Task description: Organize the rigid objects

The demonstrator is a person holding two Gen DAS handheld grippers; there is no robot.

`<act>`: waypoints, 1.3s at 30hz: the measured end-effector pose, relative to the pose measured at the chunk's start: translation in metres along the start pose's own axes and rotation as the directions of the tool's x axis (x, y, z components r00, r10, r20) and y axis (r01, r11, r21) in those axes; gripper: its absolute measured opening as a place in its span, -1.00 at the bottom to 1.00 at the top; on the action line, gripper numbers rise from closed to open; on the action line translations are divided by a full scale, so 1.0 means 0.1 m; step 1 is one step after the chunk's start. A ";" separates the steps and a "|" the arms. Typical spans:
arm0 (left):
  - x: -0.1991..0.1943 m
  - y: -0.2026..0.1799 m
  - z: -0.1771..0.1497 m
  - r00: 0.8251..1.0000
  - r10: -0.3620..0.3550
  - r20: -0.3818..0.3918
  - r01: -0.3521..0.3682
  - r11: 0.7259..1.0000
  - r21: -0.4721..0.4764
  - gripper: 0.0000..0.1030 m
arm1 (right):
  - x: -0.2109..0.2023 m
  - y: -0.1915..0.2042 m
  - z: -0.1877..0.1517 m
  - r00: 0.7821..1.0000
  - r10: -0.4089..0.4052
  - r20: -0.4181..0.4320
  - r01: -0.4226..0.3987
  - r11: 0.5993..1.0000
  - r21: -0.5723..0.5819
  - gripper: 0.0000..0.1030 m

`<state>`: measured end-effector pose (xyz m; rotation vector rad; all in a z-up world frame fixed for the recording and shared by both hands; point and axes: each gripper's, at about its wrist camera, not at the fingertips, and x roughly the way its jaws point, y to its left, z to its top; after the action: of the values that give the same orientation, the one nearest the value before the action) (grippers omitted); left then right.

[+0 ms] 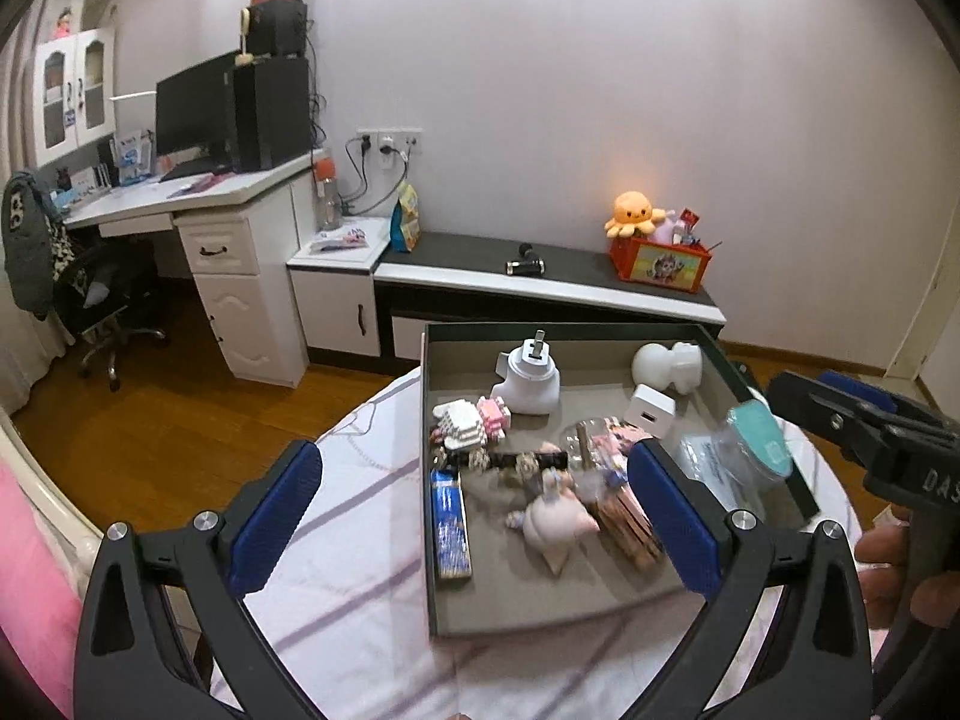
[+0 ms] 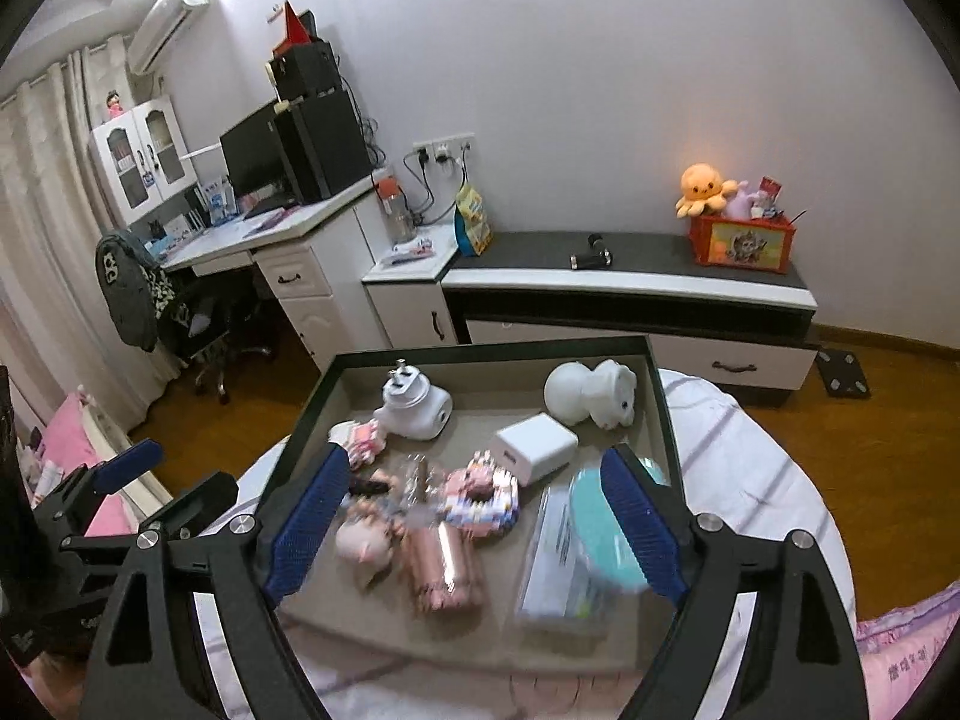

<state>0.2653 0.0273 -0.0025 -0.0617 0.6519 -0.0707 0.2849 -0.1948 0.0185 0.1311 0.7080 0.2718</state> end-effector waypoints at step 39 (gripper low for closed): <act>-2.09 -0.36 -1.29 0.984 0.024 0.178 -0.024 1.000 -0.004 1.00 | -1.95 0.41 -1.43 0.974 -0.086 0.208 0.091 0.996 -0.014 0.69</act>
<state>0.0193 0.0051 0.0243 -0.0607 0.4732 -0.0408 0.0412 -0.2086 0.0409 0.1035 0.5020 0.1776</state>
